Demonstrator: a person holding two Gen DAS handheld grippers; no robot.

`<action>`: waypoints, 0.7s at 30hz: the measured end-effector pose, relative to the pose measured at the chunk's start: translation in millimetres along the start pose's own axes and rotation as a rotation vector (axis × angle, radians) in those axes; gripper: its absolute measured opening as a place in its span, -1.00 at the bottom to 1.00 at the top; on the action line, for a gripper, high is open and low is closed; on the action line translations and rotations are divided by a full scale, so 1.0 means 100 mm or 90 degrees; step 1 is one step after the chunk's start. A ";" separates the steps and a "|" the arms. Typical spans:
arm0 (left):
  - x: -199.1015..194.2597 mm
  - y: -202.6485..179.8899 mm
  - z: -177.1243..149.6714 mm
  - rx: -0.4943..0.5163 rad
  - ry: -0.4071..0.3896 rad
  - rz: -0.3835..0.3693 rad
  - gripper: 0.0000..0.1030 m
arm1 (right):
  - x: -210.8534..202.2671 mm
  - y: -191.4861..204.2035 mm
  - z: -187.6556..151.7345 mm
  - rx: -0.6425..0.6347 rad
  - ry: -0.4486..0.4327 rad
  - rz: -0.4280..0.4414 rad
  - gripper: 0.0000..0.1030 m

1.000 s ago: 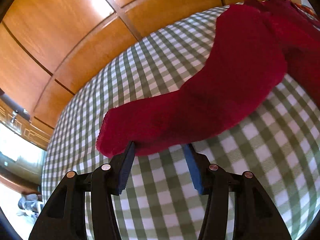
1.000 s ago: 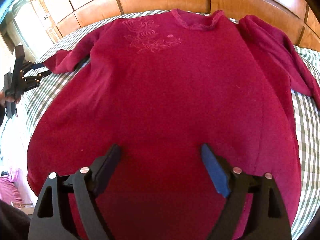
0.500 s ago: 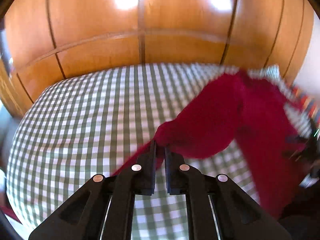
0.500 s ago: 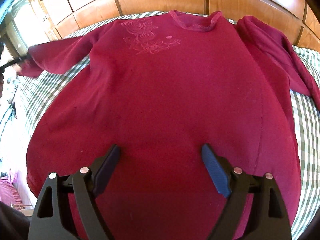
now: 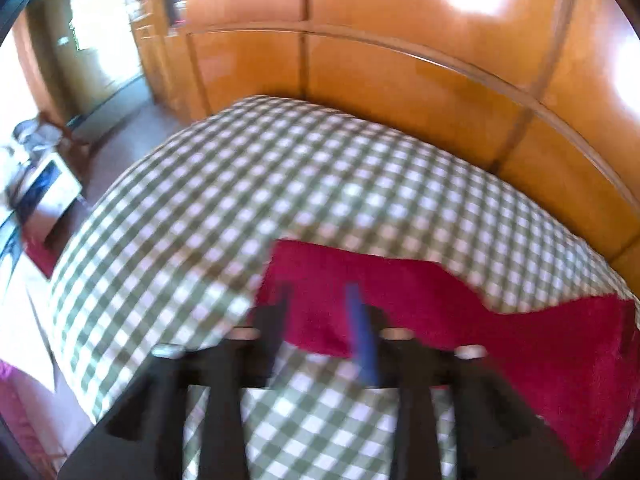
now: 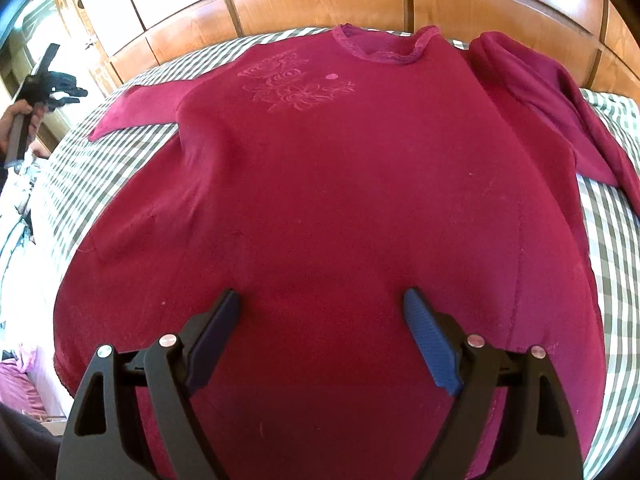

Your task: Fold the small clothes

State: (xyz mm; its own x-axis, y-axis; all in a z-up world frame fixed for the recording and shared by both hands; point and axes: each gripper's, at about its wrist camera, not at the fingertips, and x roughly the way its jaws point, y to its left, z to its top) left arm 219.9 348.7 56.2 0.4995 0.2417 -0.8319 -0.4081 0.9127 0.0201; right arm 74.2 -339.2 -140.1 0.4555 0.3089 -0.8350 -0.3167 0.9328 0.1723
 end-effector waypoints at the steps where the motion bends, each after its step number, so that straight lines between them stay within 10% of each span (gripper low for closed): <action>1: -0.02 0.07 -0.05 -0.004 -0.010 0.005 0.22 | 0.00 0.00 -0.01 -0.001 -0.001 0.000 0.66; 10: 0.36 0.95 -0.63 -0.180 0.035 -0.103 0.22 | 0.06 0.06 -0.01 -0.014 -0.007 -0.018 0.79; 19: 0.93 0.73 -0.52 -0.271 0.019 -0.138 0.22 | 0.10 0.10 0.04 -0.015 0.017 -0.046 0.79; 20: 0.99 0.67 -0.48 -0.263 0.015 -0.129 0.12 | 0.10 0.10 0.05 -0.014 0.019 -0.049 0.79; 21: 1.00 0.60 -0.45 -0.244 0.009 -0.134 -0.60 | 0.10 0.10 0.05 -0.013 0.021 -0.051 0.79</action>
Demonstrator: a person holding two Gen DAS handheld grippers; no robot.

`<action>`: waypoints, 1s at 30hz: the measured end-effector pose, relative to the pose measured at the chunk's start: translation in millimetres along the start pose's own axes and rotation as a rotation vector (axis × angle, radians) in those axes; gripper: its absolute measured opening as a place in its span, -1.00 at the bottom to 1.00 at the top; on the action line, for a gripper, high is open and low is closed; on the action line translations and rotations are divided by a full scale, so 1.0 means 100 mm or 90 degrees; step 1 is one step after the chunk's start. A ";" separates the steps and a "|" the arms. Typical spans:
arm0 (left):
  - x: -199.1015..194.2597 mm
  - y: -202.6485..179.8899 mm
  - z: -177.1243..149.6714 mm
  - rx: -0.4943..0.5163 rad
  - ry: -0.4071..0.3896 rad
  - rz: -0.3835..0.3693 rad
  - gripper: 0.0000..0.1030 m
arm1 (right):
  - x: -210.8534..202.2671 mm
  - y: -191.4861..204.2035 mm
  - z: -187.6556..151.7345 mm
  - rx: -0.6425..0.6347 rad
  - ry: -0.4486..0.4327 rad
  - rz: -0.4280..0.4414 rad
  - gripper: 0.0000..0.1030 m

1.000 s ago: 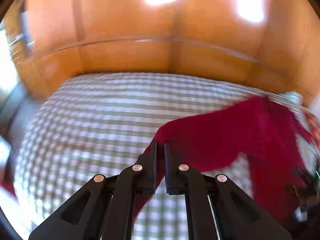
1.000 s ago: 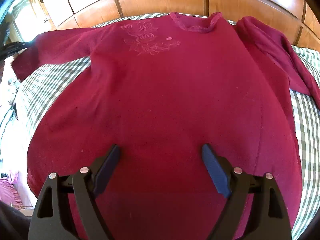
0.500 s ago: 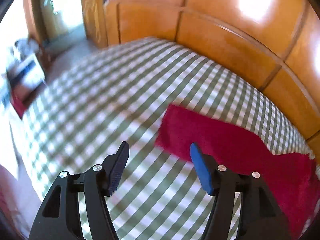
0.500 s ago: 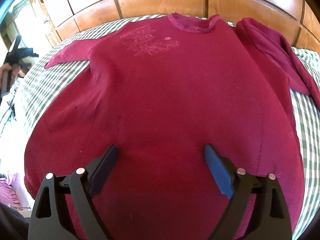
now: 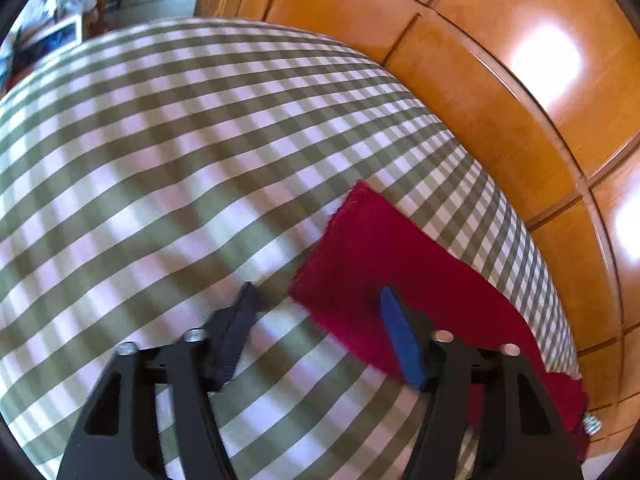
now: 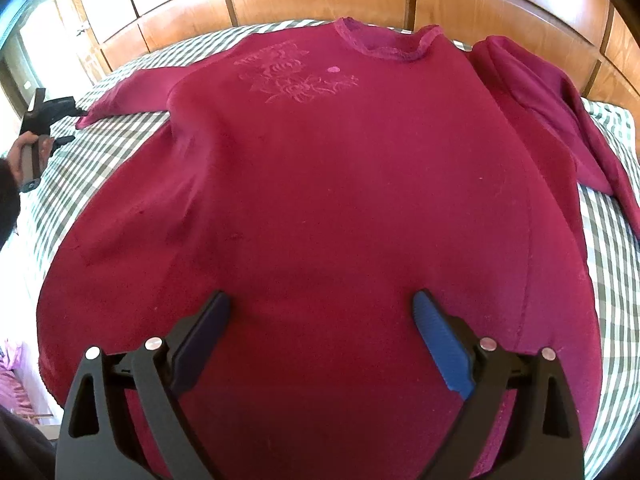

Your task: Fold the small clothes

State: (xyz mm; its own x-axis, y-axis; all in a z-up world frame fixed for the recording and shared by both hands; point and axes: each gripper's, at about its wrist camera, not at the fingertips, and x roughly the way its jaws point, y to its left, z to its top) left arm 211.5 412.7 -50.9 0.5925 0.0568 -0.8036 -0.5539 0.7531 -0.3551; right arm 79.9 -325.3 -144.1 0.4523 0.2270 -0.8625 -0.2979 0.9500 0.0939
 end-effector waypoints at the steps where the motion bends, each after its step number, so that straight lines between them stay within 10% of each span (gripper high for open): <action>1: 0.04 -0.06 0.02 0.019 0.009 -0.002 -0.85 | 0.00 0.00 0.00 0.000 0.001 -0.001 0.79; 10: -0.74 0.04 0.11 0.054 -0.078 -0.025 -0.88 | 0.01 0.00 -0.03 0.000 -0.009 0.000 0.83; 18: -0.26 0.14 -0.32 0.084 -0.014 0.159 -0.83 | -0.02 -0.01 -0.08 0.000 -0.023 0.005 0.85; 22: -0.48 0.03 -0.34 0.030 -0.025 0.186 -0.24 | -0.06 -0.02 -0.11 -0.004 -0.028 0.010 0.83; 26: -1.00 -0.28 -0.62 0.074 -0.091 0.082 0.09 | -0.23 -0.19 -0.14 0.023 -0.033 0.017 0.70; 30: -1.31 -0.72 -1.39 0.203 0.001 -0.138 0.09 | -0.56 -0.62 -0.25 0.091 -0.075 -0.011 0.70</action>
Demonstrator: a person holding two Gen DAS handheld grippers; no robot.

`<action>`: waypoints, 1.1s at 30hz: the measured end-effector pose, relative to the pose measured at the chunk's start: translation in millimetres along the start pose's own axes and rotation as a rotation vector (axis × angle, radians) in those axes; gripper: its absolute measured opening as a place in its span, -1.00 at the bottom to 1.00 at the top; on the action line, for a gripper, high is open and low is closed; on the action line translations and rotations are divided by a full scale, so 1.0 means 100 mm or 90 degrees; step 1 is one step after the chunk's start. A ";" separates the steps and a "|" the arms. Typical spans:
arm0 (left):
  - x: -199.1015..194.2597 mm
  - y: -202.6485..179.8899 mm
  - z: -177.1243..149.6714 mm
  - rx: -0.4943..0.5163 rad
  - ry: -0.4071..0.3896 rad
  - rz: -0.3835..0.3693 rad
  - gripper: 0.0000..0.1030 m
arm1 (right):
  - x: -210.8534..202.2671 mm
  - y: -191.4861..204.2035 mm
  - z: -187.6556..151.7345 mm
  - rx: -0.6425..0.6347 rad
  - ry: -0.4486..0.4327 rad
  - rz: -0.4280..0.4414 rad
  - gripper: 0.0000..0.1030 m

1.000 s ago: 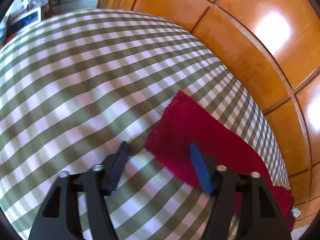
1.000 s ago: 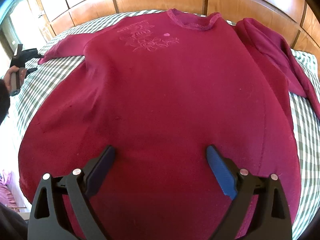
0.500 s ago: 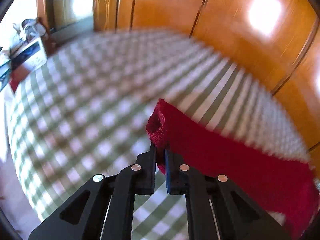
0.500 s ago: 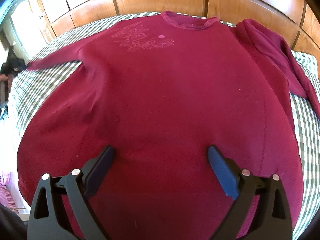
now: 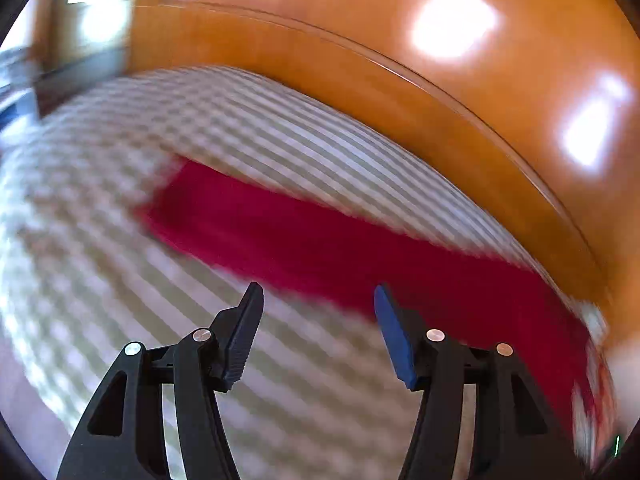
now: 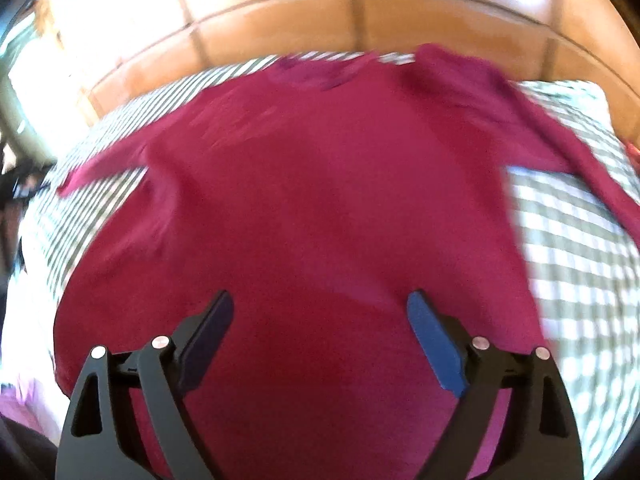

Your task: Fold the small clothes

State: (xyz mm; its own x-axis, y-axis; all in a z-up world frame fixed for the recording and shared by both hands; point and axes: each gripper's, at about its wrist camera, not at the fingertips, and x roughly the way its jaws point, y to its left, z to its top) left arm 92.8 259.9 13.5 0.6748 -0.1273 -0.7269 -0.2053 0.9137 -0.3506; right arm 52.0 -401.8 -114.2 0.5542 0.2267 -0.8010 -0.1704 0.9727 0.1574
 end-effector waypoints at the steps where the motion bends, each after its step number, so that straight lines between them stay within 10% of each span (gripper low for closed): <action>1: -0.03 -0.16 -0.17 0.027 0.018 -0.050 0.10 | -0.06 -0.11 -0.02 0.015 -0.007 -0.011 0.70; 6: -0.11 -0.88 -1.10 0.131 0.147 -0.225 0.33 | -0.29 -0.74 -0.27 0.096 -0.007 -0.074 0.68; 12: -0.02 -1.26 -1.81 0.252 0.205 -0.164 0.31 | -0.45 -1.05 -0.67 0.132 0.021 -0.058 0.38; 15: -0.05 -1.26 -1.83 0.228 0.214 -0.179 -0.74 | -0.50 -0.99 -0.77 0.118 0.027 -0.035 0.03; 19: -0.13 -1.08 -1.92 0.180 0.216 -0.207 -0.80 | -0.50 -0.90 -0.73 0.084 0.037 -0.015 -0.81; 28: -0.08 -0.81 -1.98 0.103 0.255 -0.193 -0.72 | -0.57 -0.87 -0.87 0.035 0.076 0.009 -0.81; 33: -0.25 -0.94 -1.61 0.126 0.168 -0.147 -0.43 | -0.71 -1.13 -0.72 0.064 0.036 -0.019 -0.06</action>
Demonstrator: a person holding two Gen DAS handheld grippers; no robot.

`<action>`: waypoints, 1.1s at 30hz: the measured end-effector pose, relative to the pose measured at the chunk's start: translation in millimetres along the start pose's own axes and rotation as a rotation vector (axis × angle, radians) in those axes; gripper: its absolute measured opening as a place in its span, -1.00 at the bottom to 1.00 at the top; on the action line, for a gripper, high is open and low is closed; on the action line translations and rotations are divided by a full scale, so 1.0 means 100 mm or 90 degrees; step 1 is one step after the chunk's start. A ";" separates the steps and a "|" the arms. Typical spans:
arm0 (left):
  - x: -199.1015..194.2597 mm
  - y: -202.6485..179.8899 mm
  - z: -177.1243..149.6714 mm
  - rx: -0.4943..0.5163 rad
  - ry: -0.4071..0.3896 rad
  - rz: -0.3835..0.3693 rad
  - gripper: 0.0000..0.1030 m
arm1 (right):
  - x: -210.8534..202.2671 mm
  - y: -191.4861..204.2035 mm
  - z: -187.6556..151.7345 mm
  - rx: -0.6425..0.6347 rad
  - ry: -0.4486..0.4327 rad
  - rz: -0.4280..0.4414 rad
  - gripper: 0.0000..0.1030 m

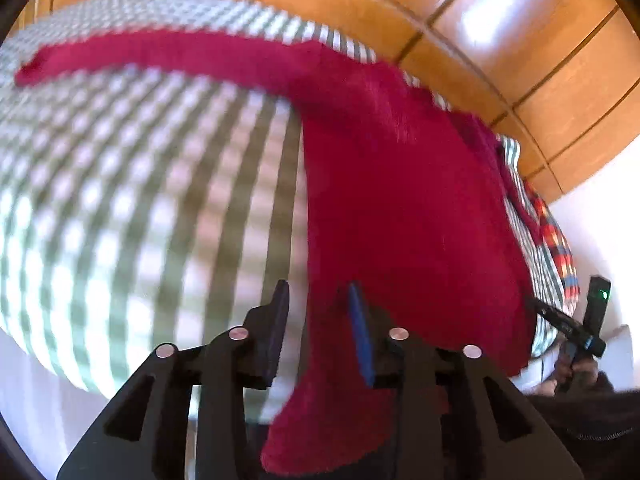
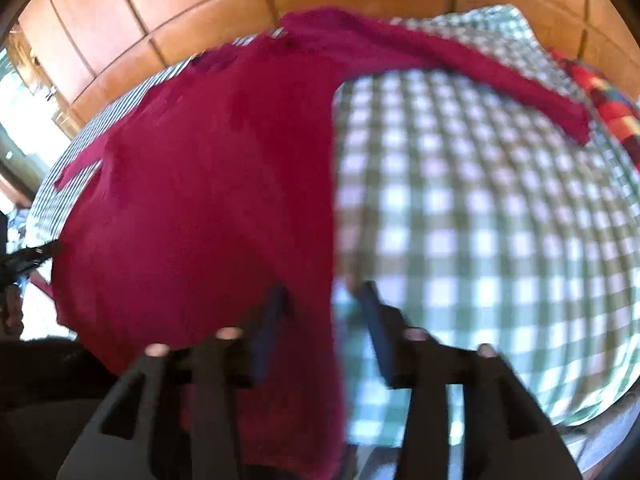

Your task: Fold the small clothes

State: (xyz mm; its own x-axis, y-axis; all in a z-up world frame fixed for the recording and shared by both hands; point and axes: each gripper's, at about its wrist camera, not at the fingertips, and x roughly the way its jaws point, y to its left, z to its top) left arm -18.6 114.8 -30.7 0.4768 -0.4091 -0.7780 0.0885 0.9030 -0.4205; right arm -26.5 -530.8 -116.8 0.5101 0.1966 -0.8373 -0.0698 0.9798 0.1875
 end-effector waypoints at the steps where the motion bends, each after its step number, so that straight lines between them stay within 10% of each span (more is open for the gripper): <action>1: -0.03 -0.03 0.06 0.005 -0.015 0.003 -0.43 | -0.03 -0.09 0.05 0.007 -0.014 -0.025 0.03; 8: 0.29 -0.59 0.39 0.082 -0.046 -0.014 -0.43 | 0.03 -0.88 0.60 0.008 -0.106 -0.294 0.13; 14: 0.90 -1.21 0.51 0.158 -0.010 -0.017 -0.43 | 0.55 -1.48 1.12 -0.045 -0.058 -0.424 0.17; 16: 1.04 -1.34 0.53 0.182 -0.002 -0.005 -0.43 | 0.66 -1.69 1.18 -0.040 -0.030 -0.422 0.09; 20: 1.26 -1.42 0.60 0.192 0.020 0.009 -0.43 | 0.68 -1.83 1.26 -0.026 -0.003 -0.411 -0.93; 27: 1.45 -1.40 0.65 0.190 0.042 0.010 -0.43 | -0.50 -1.61 1.35 0.046 -0.121 -0.256 -0.94; 33: 1.51 -1.39 0.71 0.179 0.045 0.003 -0.43 | -0.87 -1.99 1.74 0.143 -0.153 -0.248 -0.94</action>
State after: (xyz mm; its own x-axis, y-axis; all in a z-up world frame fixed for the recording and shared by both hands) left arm 103.6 -63.0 -57.0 0.4161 -0.4033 -0.8150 0.3293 0.9023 -0.2784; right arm 91.6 -749.1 8.2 0.6458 -0.2224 -0.7304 0.3374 0.9413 0.0118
